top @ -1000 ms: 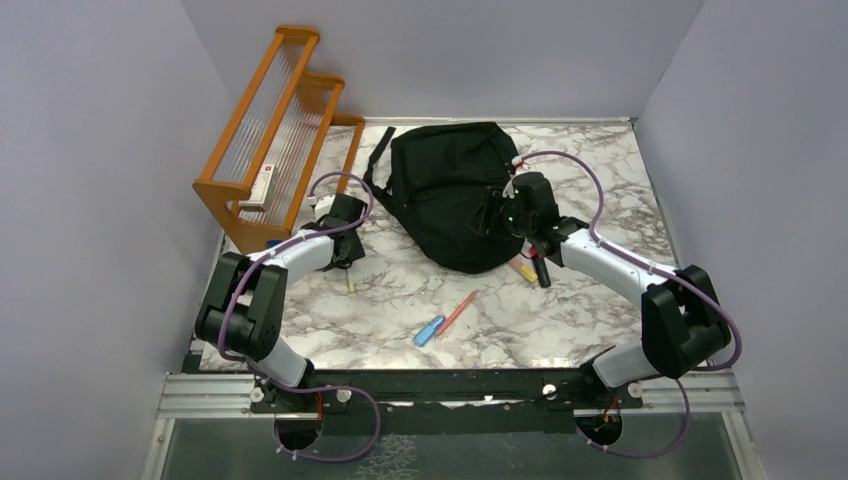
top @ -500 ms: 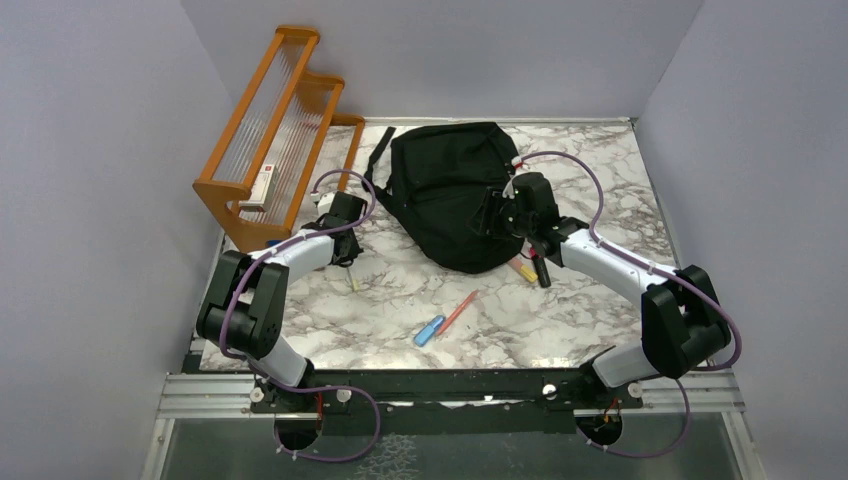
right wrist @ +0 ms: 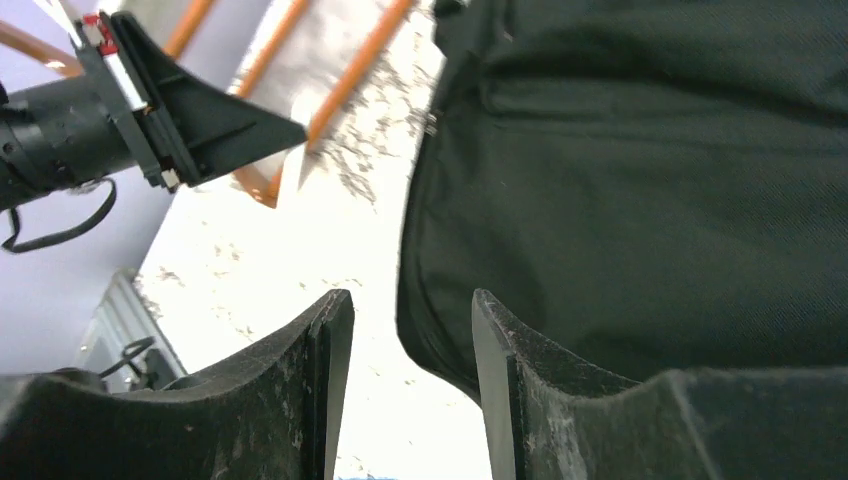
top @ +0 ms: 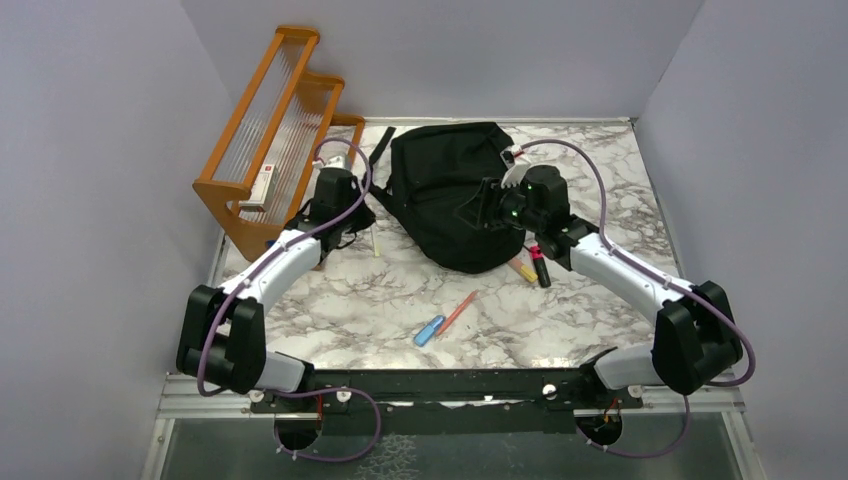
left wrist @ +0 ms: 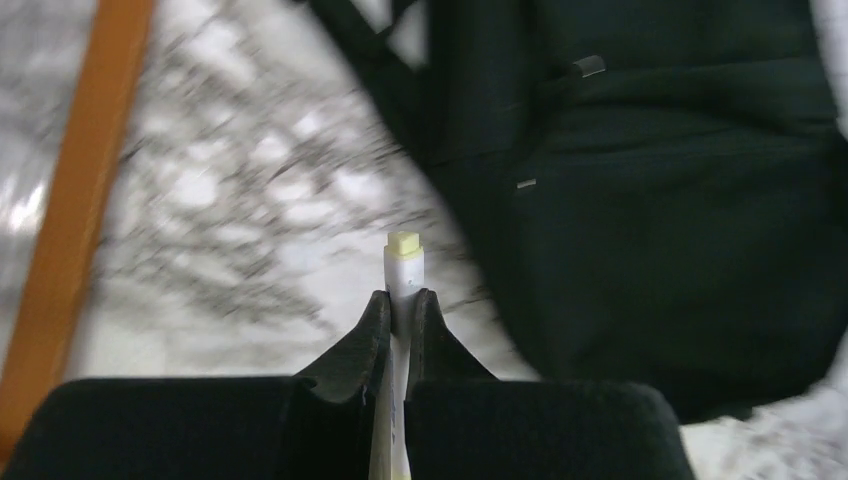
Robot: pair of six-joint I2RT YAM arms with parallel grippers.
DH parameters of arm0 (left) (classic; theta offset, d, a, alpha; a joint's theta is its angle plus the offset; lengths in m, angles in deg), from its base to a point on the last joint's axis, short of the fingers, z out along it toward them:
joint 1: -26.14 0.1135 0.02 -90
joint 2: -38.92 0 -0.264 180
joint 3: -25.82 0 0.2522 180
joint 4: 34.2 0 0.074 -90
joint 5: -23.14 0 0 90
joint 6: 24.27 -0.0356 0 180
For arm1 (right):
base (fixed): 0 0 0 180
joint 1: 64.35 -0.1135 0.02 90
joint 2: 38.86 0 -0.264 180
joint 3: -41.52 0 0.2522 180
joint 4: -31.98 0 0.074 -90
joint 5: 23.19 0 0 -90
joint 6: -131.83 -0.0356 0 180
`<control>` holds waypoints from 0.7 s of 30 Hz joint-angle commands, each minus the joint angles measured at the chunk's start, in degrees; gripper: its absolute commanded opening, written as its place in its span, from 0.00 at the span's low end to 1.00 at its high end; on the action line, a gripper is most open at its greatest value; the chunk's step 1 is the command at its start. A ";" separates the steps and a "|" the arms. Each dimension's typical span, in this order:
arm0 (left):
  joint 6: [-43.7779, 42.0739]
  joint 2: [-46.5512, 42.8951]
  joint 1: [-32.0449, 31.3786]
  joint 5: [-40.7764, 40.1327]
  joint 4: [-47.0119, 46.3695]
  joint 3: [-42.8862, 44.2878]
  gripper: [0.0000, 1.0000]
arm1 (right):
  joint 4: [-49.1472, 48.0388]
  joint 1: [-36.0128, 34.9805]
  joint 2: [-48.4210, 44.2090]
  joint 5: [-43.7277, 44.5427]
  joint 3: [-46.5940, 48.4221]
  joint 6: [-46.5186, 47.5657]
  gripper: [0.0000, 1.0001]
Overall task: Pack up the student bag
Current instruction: Pick up the stationery from the center of the board.
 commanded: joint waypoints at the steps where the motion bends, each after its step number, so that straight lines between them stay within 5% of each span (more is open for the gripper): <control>1: 1.16 -2.87 -0.28 15.01 -10.81 3.97 0.00 | -9.83 0.15 0.07 -10.83 0.30 -3.48 0.52; 11: 5.50 -1.94 -6.46 25.27 -27.45 4.97 0.00 | -28.69 0.06 8.55 -25.51 1.03 -21.48 0.54; 21: 5.85 0.44 -10.01 25.45 -30.94 6.75 0.00 | -27.60 0.04 9.00 -20.44 0.51 -21.03 0.56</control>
